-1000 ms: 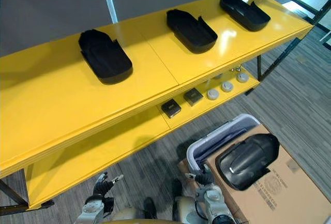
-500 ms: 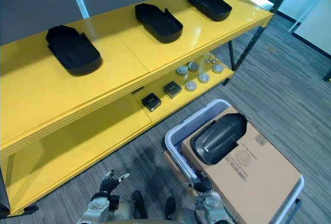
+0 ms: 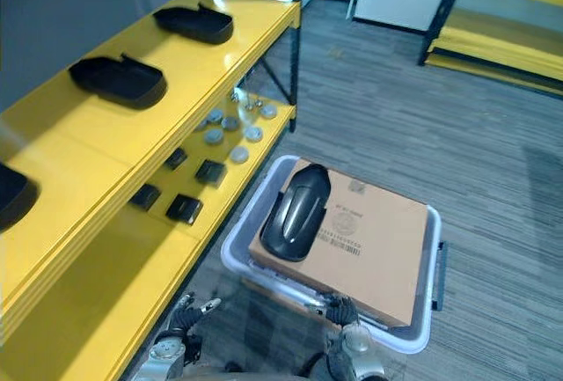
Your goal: Walk over and take plastic housings, then place them on the shelf
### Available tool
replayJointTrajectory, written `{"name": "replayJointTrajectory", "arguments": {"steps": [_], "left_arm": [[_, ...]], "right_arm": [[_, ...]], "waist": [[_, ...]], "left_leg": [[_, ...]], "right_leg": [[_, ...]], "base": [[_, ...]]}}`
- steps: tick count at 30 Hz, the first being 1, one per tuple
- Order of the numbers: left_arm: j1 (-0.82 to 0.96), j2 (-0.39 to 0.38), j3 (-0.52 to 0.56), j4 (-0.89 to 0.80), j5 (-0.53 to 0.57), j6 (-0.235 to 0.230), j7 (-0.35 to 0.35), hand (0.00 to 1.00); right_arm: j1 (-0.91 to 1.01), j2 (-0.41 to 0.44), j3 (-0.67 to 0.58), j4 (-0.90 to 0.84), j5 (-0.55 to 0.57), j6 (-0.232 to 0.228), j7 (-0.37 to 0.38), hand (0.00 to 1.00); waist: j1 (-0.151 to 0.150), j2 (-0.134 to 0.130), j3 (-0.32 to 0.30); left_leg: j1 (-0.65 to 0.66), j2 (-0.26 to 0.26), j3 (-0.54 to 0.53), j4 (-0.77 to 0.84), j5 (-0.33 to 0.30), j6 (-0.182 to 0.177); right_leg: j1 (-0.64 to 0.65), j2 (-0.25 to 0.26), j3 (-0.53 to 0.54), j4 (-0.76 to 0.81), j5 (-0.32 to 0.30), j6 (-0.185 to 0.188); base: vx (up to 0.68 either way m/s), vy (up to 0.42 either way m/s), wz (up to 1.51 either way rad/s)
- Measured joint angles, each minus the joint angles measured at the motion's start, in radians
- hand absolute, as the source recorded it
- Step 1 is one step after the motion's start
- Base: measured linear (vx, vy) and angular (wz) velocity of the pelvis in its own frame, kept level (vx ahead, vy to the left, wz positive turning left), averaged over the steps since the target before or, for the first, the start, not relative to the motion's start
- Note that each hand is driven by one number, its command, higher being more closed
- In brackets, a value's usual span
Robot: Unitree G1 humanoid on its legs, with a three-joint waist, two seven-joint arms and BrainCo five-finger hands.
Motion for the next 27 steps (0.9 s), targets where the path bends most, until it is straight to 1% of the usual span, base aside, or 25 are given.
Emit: {"name": "replayJointTrajectory", "arguments": {"steps": [1, 2, 3, 4, 5, 6, 7, 8, 9, 11, 12, 13, 14, 15, 18, 21, 22, 25, 27], "left_arm": [[0.0, -0.002, 0.0, 0.006, -0.007, -0.003, 0.001, 0.0], [0.008, -0.001, 0.002, 0.009, -0.023, -0.003, 0.003, 0.0], [0.012, -0.001, 0.001, 0.015, -0.025, -0.003, 0.003, 0.0], [0.008, -0.001, -0.003, 0.032, -0.026, -0.005, 0.003, 0.0], [0.005, 0.0, -0.009, 0.046, -0.027, -0.004, 0.004, 0.0], [0.0, 0.016, -0.011, 0.047, -0.029, 0.001, 0.004, 0.0], [-0.002, 0.018, -0.012, 0.047, -0.029, 0.002, 0.004, 0.0], [-0.001, 0.019, -0.016, 0.048, -0.032, 0.003, 0.004, 0.0], [0.0, 0.02, -0.03, 0.048, -0.034, 0.005, 0.004, 0.0], [0.0, 0.021, -0.032, 0.048, -0.034, 0.004, 0.004, 0.0], [0.003, 0.022, -0.032, 0.048, -0.035, 0.005, 0.004, 0.0], [0.006, 0.022, -0.032, 0.048, -0.035, 0.005, 0.004, 0.0], [0.012, 0.022, -0.032, 0.049, -0.035, 0.005, 0.004, 0.0], [0.013, 0.021, -0.031, 0.051, -0.035, 0.005, 0.004, 0.0], [0.016, 0.018, -0.028, 0.076, -0.035, 0.013, 0.009, 0.0], [0.019, 0.02, -0.026, 0.08, -0.035, 0.016, 0.009, 0.0], [0.019, 0.02, -0.025, 0.08, -0.035, 0.016, 0.008, 0.0], [0.022, 0.017, -0.002, 0.077, -0.034, 0.016, 0.005, 0.0], [0.033, 0.022, 0.007, 0.072, -0.033, 0.016, 0.004, 0.0]], "right_arm": [[-0.003, -0.017, -0.002, 0.002, 0.0, 0.003, -0.003, 0.0], [-0.007, -0.033, -0.002, 0.004, 0.002, 0.003, -0.007, 0.0], [-0.006, -0.037, -0.001, 0.003, 0.002, -0.004, -0.012, 0.0], [-0.006, -0.044, 0.0, -0.008, 0.002, -0.021, -0.02, 0.0], [-0.01, -0.039, 0.0, -0.012, 0.002, -0.024, -0.022, 0.0], [0.01, -0.025, -0.004, -0.029, 0.004, -0.026, -0.022, 0.0], [0.013, -0.023, -0.004, -0.031, 0.005, -0.026, -0.023, 0.0], [0.016, -0.022, -0.005, -0.03, 0.005, -0.026, -0.023, 0.0], [0.03, -0.021, -0.024, -0.03, 0.011, -0.025, -0.022, 0.0], [0.038, -0.023, -0.051, -0.021, 0.03, -0.024, -0.022, 0.0], [0.038, -0.022, -0.065, -0.02, 0.04, -0.025, -0.022, 0.0], [0.039, -0.022, -0.068, -0.02, 0.041, -0.025, -0.023, 0.0], [0.047, -0.024, -0.071, -0.021, 0.043, -0.027, -0.023, 0.0], [0.055, -0.025, -0.073, -0.024, 0.048, -0.038, -0.023, 0.0], [0.072, -0.023, -0.089, -0.024, 0.05, -0.04, -0.023, 0.0], [0.101, -0.018, -0.151, -0.047, 0.071, -0.039, -0.026, 0.0], [0.114, -0.014, -0.198, -0.066, 0.084, -0.031, -0.03, 0.0], [0.195, -0.016, -0.312, -0.164, 0.104, -0.009, -0.061, 0.0], [0.25, -0.023, -0.364, -0.262, 0.117, 0.0, -0.071, 0.0]], "waist": [[0.007, 0.019, 0.007], [-0.001, 0.042, 0.014], [-0.001, 0.05, 0.013], [0.0, 0.075, 0.012], [-0.005, 0.07, 0.007], [-0.008, 0.054, 0.005], [-0.006, 0.031, -0.001], [-0.007, 0.024, -0.003], [-0.008, 0.016, -0.009], [-0.012, 0.008, -0.015], [-0.019, 0.001, -0.019], [-0.024, 0.001, -0.02], [-0.03, 0.008, -0.025], [-0.033, 0.011, -0.028], [-0.039, 0.016, -0.036], [-0.045, 0.019, -0.045], [-0.046, 0.019, -0.049], [-0.054, 0.017, -0.052], [-0.056, 0.006, -0.06]], "left_leg": [[-0.008, -0.042, -0.131, -0.028, -0.031, -0.005], [-0.011, -0.098, -0.283, -0.116, -0.049, -0.013], [-0.011, -0.112, -0.324, -0.162, -0.046, -0.016], [-0.001, -0.109, -0.351, -0.213, -0.052, -0.027], [0.016, -0.113, -0.325, -0.224, -0.058, -0.021], [0.029, -0.135, -0.296, -0.249, -0.059, -0.016], [0.044, -0.147, -0.289, -0.264, -0.055, -0.009], [0.055, -0.157, -0.281, -0.282, -0.05, -0.003], [0.083, -0.188, -0.272, -0.331, -0.03, 0.011], [0.123, -0.219, -0.266, -0.398, -0.005, 0.018], [0.142, -0.229, -0.262, -0.422, -0.002, 0.019], [0.15, -0.231, -0.259, -0.428, -0.002, 0.019], [0.158, -0.233, -0.245, -0.437, -0.002, 0.019], [0.168, -0.233, -0.227, -0.438, -0.002, 0.018], [0.207, -0.234, -0.203, -0.442, -0.002, 0.018], [0.239, -0.239, -0.185, -0.464, -0.003, 0.017], [0.243, -0.242, -0.182, -0.469, -0.003, 0.017], [0.249, -0.243, -0.169, -0.453, -0.003, 0.017], [0.254, -0.247, -0.158, -0.414, -0.003, 0.017]], "right_leg": [[-0.002, -0.001, 0.047, 0.005, 0.0, 0.0], [-0.013, 0.001, 0.117, 0.022, -0.001, 0.008], [-0.025, 0.003, 0.145, 0.036, -0.003, 0.017], [-0.053, 0.015, 0.201, 0.076, -0.017, 0.042], [-0.064, 0.01, 0.233, 0.09, -0.018, 0.057], [-0.073, -0.01, 0.253, 0.082, -0.006, 0.075], [-0.074, -0.023, 0.258, 0.081, -0.002, 0.08], [-0.074, -0.03, 0.261, 0.078, 0.0, 0.084], [-0.063, -0.051, 0.262, 0.054, 0.01, 0.1], [-0.045, -0.069, 0.261, 0.02, 0.022, 0.113], [-0.029, -0.072, 0.263, 0.004, 0.028, 0.116], [-0.02, -0.073, 0.265, -0.005, 0.031, 0.116], [-0.016, -0.072, 0.277, -0.02, 0.04, 0.113], [-0.011, -0.071, 0.289, -0.03, 0.047, 0.114], [0.023, -0.067, 0.308, -0.056, 0.062, 0.108], [0.048, -0.068, 0.313, -0.077, 0.071, 0.11], [0.047, -0.07, 0.313, -0.08, 0.074, 0.112], [0.057, -0.073, 0.316, -0.086, 0.098, 0.105], [0.072, -0.085, 0.322, -0.084, 0.103, 0.099]], "base": [[0.01, 0.253, -1.47], [0.01, 0.213, -1.49], [0.01, 0.276, -1.59], [0.02, 0.216, -1.14], [0.06, 0.31, -1.04], [0.07, 0.233, -0.54], [0.09, 0.158, -0.29], [0.08, 0.113, -0.09], [0.11, 0.118, 0.0], [0.11, 0.114, 0.03], [0.1, 0.078, -0.04], [0.12, 0.073, -0.16], [0.12, 0.072, -0.29], [0.11, 0.066, -0.34], [0.1, 0.039, -0.3], [0.08, 0.037, -0.14], [0.1, 0.034, -0.04], [0.08, 0.036, -0.09], [0.05, 0.019, -0.2]]}}
